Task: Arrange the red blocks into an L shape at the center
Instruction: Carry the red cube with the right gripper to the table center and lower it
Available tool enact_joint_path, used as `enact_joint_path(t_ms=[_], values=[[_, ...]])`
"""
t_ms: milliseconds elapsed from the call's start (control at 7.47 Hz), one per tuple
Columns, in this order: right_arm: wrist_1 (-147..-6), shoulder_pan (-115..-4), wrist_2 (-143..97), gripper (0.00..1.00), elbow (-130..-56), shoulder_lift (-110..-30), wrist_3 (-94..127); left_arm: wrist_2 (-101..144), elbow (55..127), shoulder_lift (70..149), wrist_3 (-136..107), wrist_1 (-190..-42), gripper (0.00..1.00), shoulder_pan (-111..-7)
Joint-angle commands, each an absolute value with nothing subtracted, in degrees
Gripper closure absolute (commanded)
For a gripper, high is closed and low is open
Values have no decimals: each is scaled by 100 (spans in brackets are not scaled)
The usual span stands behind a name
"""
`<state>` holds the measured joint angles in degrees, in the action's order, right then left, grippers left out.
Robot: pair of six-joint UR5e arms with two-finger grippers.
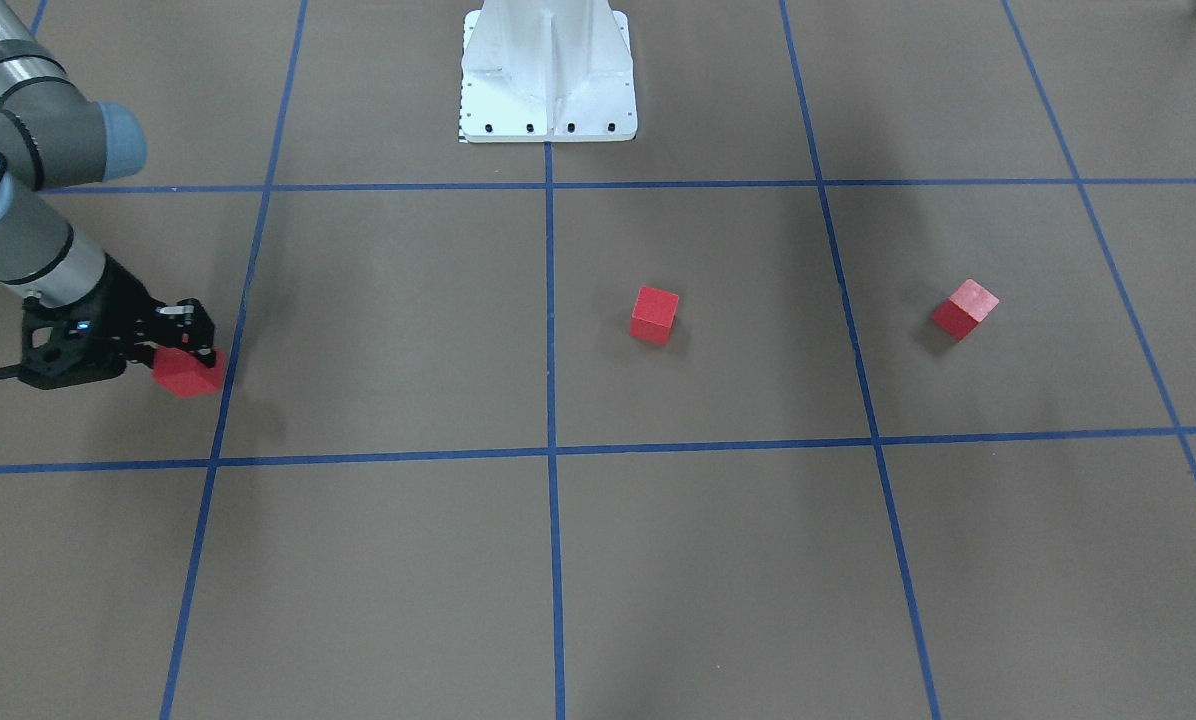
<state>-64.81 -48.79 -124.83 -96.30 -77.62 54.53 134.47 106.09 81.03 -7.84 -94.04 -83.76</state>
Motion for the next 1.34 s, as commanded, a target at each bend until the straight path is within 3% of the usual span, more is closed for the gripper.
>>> enact_joint_path(t_ms=[0, 268, 535, 803, 1204], values=[[-7193, -4056, -11984, 100, -9624, -6501, 6999, 13447, 10574, 8104, -773, -9404, 0, -8376], [-8039, -3544, -11541, 100, -9510, -5506, 7731, 13447, 10556, 8104, -765, -9396, 0, -8376], [-8025, -3340, -11295, 100, -8671, -4672, 8514, 13447, 10556, 8121, -765, -9396, 0, -8376], [-8007, -3191, -11198, 100, -7975, -4160, 8490, 13447, 10556, 8156, -765, -9396, 0, -8367], [-8007, -2936, -10706, 100, -7937, -4131, 8175, 13447, 10556, 8156, -800, -9545, 0, -8367]])
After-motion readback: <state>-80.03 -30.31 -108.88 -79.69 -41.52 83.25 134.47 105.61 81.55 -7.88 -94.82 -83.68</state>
